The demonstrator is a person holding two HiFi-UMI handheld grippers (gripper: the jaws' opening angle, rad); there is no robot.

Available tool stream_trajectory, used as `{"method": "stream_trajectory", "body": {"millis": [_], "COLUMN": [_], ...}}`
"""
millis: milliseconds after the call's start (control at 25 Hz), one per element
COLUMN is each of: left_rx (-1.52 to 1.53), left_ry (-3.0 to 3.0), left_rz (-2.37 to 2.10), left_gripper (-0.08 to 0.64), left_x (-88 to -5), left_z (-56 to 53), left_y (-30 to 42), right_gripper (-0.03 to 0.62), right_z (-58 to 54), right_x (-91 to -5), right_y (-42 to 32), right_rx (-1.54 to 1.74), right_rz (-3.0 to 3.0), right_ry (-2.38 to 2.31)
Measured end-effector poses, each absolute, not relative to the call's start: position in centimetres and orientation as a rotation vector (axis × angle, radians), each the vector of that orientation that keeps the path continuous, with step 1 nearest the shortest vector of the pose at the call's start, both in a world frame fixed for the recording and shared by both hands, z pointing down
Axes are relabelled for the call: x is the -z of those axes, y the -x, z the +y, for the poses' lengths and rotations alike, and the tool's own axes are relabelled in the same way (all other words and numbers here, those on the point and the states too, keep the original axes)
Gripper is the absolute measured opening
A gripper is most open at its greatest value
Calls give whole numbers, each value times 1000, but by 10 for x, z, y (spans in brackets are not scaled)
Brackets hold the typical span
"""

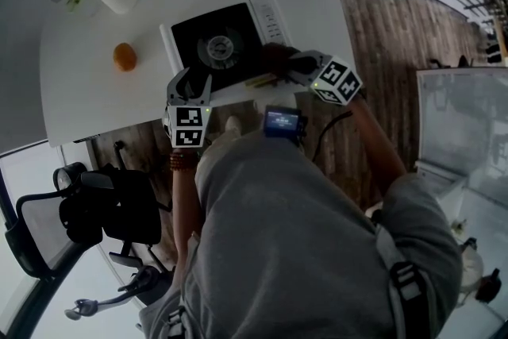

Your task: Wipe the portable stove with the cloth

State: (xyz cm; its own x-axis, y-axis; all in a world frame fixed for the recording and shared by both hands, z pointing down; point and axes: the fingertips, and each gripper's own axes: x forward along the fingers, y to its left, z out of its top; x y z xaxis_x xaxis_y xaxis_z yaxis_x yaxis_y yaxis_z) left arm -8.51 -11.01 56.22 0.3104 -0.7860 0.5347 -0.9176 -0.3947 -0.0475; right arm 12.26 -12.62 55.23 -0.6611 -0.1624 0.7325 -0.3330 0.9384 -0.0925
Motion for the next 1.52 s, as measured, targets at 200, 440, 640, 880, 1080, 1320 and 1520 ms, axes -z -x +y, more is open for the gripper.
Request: {"method": "stream_trajectory", "body": {"millis": [200, 440, 640, 880, 1080, 1320, 1520], "left_rx": [-706, -698, -693, -686, -693, -694, -695], "left_ry": [-2343, -2356, -2361, -2356, -2367, -2372, -2353], "left_rz": [-1559, -1561, -1553, -1551, -1559, -1559, -1562], "left_gripper": [198, 199, 199, 199, 199, 199, 199], "left_x": [-560, -561, -561, -560, -561, -561, -561], "left_z": [-110, -111, -110, -110, -111, -111, -110], "left_y": [84, 84, 84, 83, 85, 84, 85], "right_gripper": [63, 63, 66, 231, 244, 155, 118], "right_z": [-110, -157, -219, -258, -267, -284, -282], "right_x": [-542, -474, -494, -515, -492, -548, -553], "right_y": [-132, -123, -99, -63, -57, -60, -44], "right_rx": [-350, -459, -364, -316, -364, -392, -357], "right_rz": [-2316, -2530, -2432, -2327, -2404, -2249, -2192], "right_ry": [-256, -424, -567, -634, -677, -719, -683]}}
